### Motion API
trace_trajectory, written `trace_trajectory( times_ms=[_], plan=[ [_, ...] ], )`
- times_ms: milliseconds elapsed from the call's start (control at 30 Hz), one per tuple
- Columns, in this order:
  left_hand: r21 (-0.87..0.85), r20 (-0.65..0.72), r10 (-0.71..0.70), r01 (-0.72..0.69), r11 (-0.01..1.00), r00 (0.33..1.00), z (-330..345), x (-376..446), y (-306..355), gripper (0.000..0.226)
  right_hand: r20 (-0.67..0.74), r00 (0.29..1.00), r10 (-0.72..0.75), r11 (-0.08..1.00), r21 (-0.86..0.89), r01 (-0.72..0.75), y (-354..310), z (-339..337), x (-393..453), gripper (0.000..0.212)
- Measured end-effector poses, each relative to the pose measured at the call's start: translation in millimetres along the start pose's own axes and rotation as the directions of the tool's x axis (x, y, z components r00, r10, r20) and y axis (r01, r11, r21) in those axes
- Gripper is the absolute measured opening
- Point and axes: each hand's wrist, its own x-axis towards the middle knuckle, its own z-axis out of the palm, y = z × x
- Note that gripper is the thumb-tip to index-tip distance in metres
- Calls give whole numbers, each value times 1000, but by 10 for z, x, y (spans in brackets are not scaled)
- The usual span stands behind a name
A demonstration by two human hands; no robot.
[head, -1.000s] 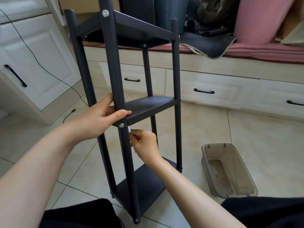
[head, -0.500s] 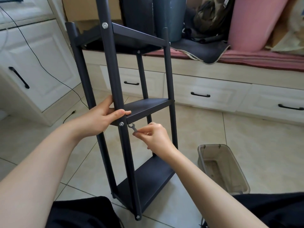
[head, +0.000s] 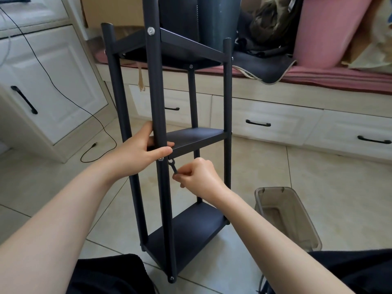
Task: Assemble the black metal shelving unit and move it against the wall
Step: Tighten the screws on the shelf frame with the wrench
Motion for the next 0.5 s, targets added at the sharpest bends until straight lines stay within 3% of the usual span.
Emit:
trace_trajectory(
  times_ms=[167,500],
  plan=[
    [-36,-5,-1,1,999,1000,2,23,-20,40,51,999,2,1000,-8,-2,-51,-37,62,18],
    [-56,0,4,-4,998,1000,-19,31,-59,42,-118,983,-137,990,18,140,-39,47,173,19]
  ],
)
